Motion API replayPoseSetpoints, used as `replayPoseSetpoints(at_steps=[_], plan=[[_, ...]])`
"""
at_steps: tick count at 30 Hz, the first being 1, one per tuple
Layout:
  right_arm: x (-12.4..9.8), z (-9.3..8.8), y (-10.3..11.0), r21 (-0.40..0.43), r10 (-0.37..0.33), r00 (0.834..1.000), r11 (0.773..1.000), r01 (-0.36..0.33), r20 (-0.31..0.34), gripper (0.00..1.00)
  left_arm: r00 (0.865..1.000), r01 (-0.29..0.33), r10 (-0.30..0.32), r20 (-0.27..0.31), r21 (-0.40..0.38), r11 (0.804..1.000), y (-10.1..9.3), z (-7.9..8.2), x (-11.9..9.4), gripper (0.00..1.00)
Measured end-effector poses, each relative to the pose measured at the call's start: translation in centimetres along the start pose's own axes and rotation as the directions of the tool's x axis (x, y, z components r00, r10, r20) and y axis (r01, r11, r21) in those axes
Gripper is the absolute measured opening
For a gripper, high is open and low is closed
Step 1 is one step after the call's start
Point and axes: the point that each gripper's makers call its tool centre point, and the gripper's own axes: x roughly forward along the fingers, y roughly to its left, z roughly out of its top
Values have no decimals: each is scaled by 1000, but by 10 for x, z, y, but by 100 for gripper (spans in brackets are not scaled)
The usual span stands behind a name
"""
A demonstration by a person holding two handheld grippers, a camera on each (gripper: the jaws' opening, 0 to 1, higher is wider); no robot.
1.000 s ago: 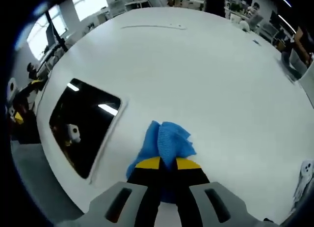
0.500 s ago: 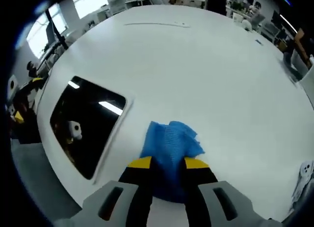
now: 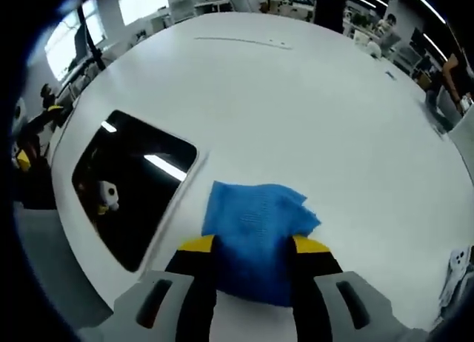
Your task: Wipe the mirror surface with the cleaning cloth until all visible marks leave the cleaned area.
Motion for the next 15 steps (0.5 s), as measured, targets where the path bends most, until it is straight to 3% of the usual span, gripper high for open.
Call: replayPoseSetpoints(at_steps=[4,8,9,11,12,15], plan=[[-8,12,0,23,15,996,1000,-17,90,55,1000,-5,5,16,0,1000,-4,3,-2,100],[-30,25,-6,-16,30,983,1000,-27,180,71,1000,-19,19,17,-16,1000,-8,-1,-2,100],[-36,33,-7,-37,50,970,998,-42,238,73,1000,-20,20,15,-17,1000,-10,-2,-1,100],[-47,34,-13,-20,38,966,999,-34,256,80,1000,-22,22,11,-13,1000,-14,-5,0,100],[-56,43,-13,-24,61,941,998,-56,332,81,1000,-27,27,6,2,1000,-18,-5,-1,100],[-75,46,-20,-20,48,915,999,-43,401,86,999,-36,35,9,54,998,-25,-4,0,100]])
